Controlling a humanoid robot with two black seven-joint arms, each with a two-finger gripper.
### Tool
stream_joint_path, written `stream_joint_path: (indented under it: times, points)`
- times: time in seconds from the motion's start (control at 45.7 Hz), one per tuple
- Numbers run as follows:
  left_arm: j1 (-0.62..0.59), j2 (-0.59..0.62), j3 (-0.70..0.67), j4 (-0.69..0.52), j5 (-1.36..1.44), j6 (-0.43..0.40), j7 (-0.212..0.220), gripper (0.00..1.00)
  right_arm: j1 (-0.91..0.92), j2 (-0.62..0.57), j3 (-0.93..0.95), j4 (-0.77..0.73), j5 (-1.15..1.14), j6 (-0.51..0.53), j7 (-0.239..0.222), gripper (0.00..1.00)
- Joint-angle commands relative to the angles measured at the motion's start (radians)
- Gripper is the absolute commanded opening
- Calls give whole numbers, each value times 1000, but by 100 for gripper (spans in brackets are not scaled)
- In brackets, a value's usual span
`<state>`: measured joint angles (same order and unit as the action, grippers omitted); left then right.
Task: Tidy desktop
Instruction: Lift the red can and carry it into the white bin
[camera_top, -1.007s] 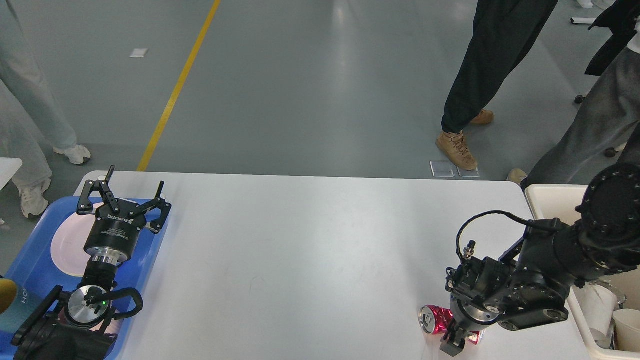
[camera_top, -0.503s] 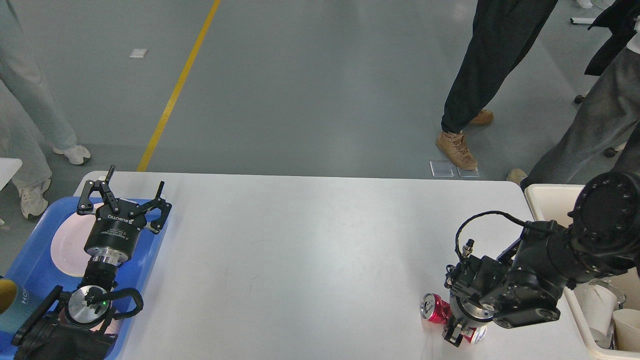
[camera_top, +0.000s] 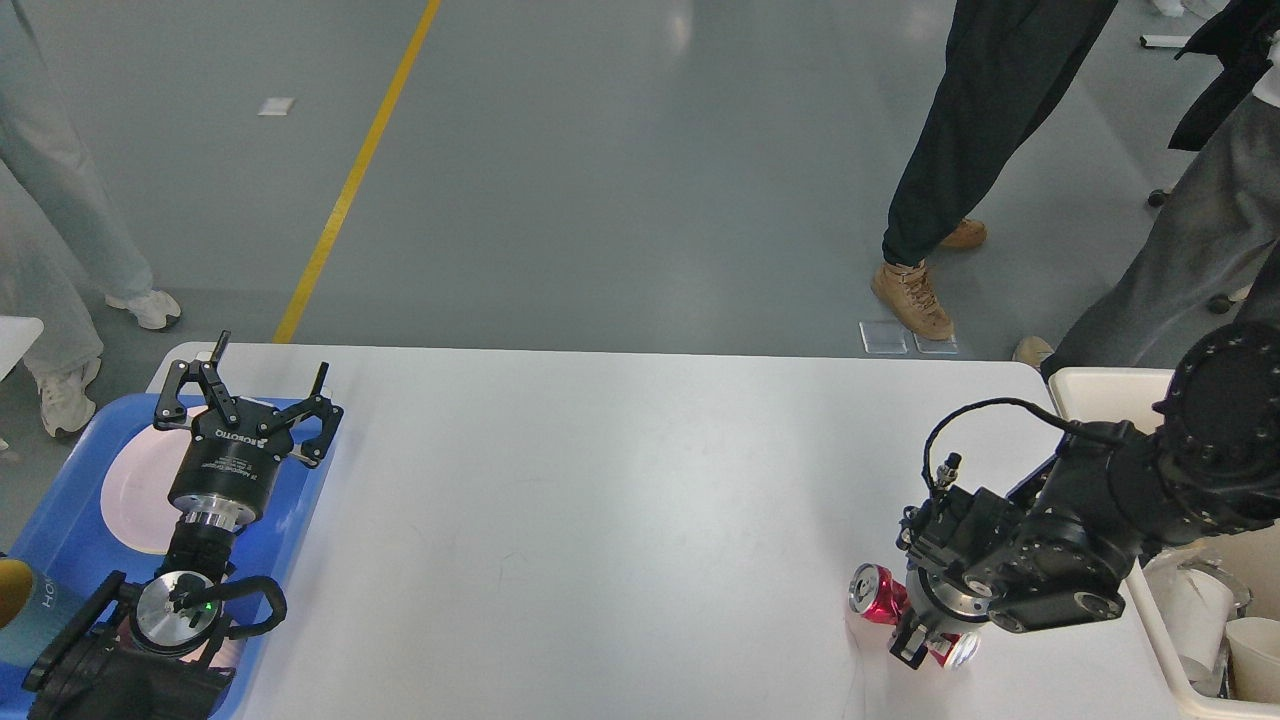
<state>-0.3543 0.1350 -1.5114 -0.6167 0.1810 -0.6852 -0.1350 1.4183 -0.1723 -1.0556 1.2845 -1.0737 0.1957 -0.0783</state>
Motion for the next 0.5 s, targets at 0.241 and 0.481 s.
stream_joint_path:
  times: [0.241,0.481]
  points:
    - [0,0,0,0,0,0,0,96,574,-125,-55,206,553,436,17,0]
    - [0,2,0,0,0,1,0,96,925,-127,-196,300,730,616,15,0]
